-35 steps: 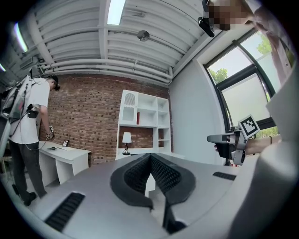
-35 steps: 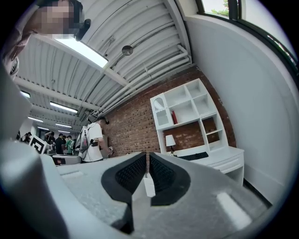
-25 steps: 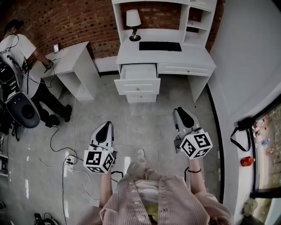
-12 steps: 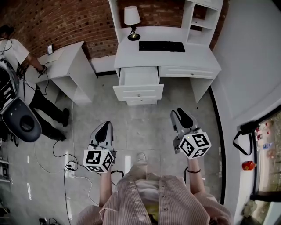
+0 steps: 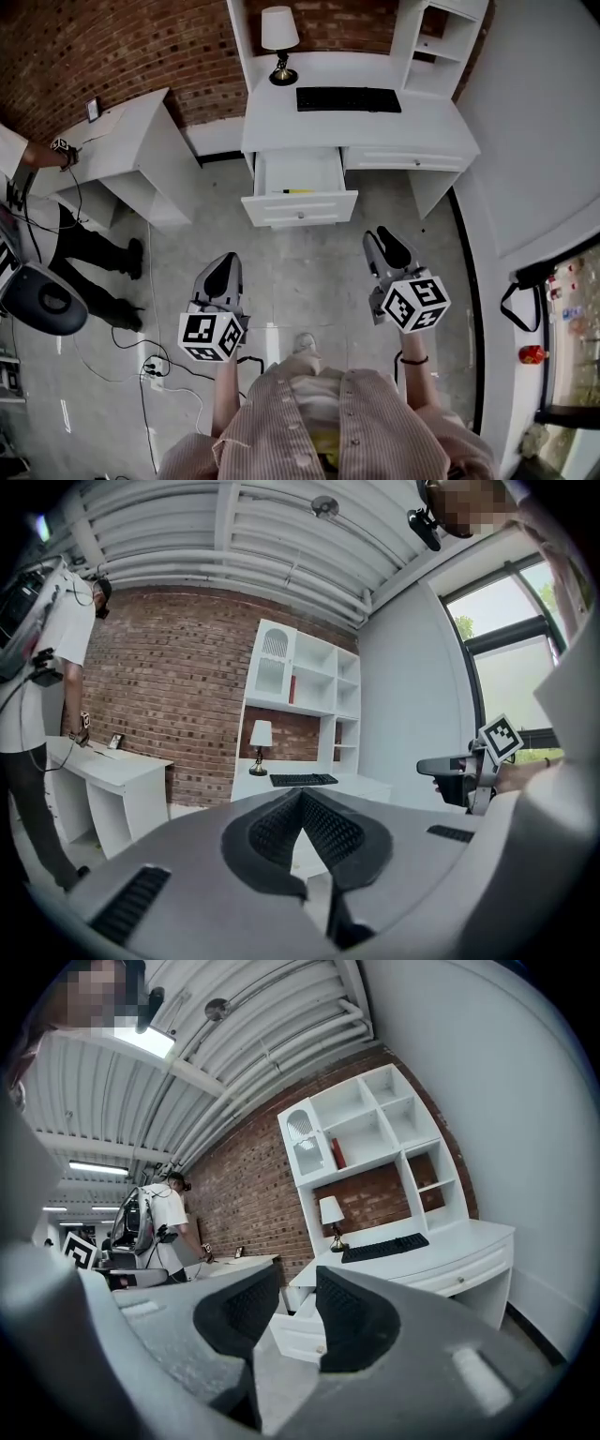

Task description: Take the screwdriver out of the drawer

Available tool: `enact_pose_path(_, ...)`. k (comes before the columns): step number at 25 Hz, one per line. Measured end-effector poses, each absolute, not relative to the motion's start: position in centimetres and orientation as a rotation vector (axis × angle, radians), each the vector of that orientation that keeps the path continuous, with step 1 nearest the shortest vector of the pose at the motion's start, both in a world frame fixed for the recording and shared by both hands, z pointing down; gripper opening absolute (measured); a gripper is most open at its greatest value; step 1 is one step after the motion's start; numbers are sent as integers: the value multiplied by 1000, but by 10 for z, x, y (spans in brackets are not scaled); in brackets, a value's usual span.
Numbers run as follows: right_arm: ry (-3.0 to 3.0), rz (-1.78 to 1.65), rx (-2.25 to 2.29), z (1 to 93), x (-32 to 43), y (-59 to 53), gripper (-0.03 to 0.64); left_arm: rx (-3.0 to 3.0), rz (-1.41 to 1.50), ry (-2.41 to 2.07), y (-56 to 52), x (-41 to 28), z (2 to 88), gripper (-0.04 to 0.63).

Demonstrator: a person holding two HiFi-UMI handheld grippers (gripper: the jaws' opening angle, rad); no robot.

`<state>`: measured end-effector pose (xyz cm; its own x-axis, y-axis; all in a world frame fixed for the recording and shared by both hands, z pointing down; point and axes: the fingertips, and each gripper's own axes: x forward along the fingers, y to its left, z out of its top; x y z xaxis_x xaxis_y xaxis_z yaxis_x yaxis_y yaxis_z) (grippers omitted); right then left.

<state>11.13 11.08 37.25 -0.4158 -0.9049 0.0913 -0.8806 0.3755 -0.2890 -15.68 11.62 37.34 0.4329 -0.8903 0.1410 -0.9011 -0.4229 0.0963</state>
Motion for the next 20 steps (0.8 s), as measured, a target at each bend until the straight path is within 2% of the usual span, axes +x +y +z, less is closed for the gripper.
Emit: enact_pose_path(20,2575,-524,-1653,400,92,17,103,2458,123,-1541,28,-173,409,0)
